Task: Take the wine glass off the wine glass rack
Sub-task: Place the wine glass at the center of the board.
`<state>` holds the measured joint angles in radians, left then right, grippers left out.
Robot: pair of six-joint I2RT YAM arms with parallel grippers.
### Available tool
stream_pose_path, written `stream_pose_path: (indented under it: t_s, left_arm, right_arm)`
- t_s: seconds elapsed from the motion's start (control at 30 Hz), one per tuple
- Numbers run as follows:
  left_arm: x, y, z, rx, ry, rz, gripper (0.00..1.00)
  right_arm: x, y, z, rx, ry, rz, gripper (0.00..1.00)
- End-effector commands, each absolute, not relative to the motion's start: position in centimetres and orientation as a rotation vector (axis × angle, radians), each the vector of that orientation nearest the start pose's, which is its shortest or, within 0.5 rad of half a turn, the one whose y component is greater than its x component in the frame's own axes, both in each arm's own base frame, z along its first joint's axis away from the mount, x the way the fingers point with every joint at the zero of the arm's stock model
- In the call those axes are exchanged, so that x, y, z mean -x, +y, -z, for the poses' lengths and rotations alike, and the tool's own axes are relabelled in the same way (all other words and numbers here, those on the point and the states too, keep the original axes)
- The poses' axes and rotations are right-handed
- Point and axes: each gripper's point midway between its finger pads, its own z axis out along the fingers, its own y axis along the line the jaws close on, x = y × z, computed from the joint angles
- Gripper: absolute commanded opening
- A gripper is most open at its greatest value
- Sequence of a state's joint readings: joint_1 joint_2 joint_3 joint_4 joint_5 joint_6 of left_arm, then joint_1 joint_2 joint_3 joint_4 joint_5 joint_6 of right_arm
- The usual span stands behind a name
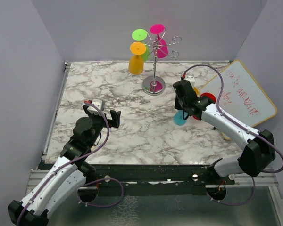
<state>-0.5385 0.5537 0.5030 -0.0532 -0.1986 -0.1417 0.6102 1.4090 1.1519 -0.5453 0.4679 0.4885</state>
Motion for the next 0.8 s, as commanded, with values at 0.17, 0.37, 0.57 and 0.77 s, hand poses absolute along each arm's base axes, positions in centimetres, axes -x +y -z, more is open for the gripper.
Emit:
stream_pose_path:
  t_s: [0.17, 0.37, 0.57, 0.77]
  left_arm:
    - [-25.8, -12.2, -24.2, -0.194, 1.667, 0.355, 0.99]
    - [-25.8, -12.2, -24.1, -0.195, 1.669, 0.355, 0.99]
    - [-25.8, -12.2, -24.2, -0.195, 1.668, 0.356, 0.99]
    - [-25.8, -12.2, -24.2, -0.195, 1.668, 0.356, 0.99]
  right_arm:
    - [-34.1, 16.7, -16.8, -0.046, 2.303, -0.1, 0.01]
    - [-34.1, 16.9, -16.5, -0.02, 2.315, -0.107, 0.02]
    - [-34.2, 16.7, -17.1, 0.002, 2.307, -0.086, 0.07]
    - [-34.7, 16.1, -18.0, 0.004, 2.278, -0.046, 0.07]
